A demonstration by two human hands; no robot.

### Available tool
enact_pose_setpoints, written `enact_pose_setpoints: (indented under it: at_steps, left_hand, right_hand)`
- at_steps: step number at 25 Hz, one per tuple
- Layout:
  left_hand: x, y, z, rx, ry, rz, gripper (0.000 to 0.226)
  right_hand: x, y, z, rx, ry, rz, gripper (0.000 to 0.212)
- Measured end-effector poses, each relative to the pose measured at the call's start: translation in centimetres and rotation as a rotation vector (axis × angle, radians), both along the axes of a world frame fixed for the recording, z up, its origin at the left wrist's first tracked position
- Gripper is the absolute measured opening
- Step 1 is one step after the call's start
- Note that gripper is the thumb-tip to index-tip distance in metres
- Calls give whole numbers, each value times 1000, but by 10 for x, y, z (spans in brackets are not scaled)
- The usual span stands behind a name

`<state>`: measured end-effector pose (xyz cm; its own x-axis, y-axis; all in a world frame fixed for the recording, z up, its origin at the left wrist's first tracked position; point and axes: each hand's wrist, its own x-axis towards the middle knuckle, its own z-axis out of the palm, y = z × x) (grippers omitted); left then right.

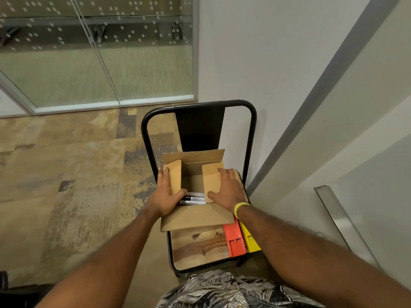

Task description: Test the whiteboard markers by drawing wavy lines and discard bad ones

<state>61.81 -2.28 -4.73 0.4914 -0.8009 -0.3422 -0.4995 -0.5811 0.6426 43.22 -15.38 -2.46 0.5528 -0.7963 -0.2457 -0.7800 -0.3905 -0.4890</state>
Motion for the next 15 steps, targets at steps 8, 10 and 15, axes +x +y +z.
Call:
enact_pose_setpoints:
  at_steps: [8, 10, 15]
  left_hand:
    - [13, 36, 16, -470, 541, 494, 25]
    - [14, 44, 19, -497, 501, 604, 21]
    - [7, 58, 8, -530, 319, 692, 25]
  right_hand:
    - [15, 10, -5, 14, 123, -30, 106]
    - [15, 10, -6, 12, 91, -38, 94]
    - [2, 11, 1, 76, -164, -63, 77]
